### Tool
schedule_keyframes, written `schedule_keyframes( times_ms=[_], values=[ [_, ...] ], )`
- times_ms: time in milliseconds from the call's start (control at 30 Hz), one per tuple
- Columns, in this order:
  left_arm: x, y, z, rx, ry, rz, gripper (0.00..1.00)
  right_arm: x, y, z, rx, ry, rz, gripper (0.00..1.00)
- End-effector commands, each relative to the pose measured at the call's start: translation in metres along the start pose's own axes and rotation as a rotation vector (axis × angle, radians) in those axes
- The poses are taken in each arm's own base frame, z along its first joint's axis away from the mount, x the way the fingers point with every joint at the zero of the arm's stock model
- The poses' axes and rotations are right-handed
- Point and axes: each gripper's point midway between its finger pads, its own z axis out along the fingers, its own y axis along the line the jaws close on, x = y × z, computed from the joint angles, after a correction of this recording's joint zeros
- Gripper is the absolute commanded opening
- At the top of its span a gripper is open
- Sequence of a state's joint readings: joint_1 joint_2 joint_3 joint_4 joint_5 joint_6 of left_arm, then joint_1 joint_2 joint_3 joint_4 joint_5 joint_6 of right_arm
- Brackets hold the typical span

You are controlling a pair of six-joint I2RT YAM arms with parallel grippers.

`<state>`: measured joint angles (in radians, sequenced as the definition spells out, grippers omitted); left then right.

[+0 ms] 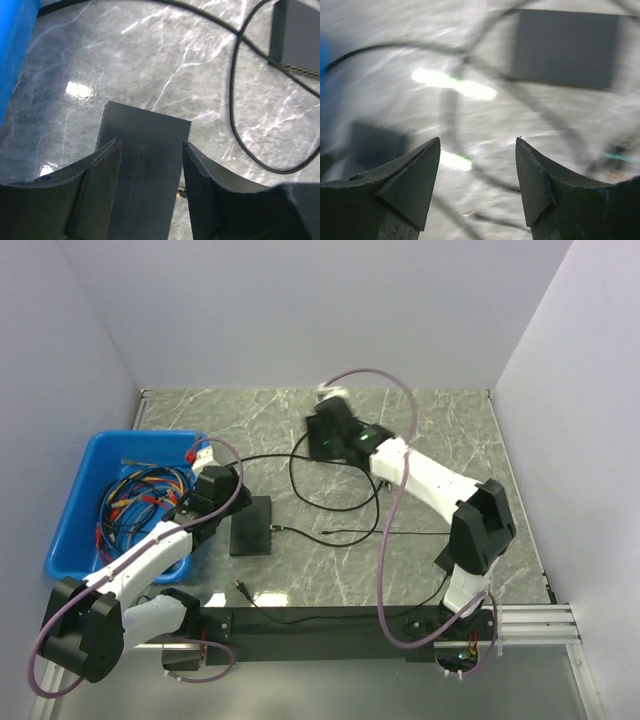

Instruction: Insert the plug into the switch port

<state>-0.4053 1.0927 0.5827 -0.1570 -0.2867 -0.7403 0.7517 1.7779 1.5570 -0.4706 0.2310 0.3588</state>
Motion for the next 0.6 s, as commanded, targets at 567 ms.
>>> schedule_keyframes(
  times_ms=[567],
  values=[
    [0.012,-0.005,-0.002,0.105,-0.010,0.025,0.57,0.060,-0.253,0.078,0.477,0.300,0.331,0.64]
  ],
)
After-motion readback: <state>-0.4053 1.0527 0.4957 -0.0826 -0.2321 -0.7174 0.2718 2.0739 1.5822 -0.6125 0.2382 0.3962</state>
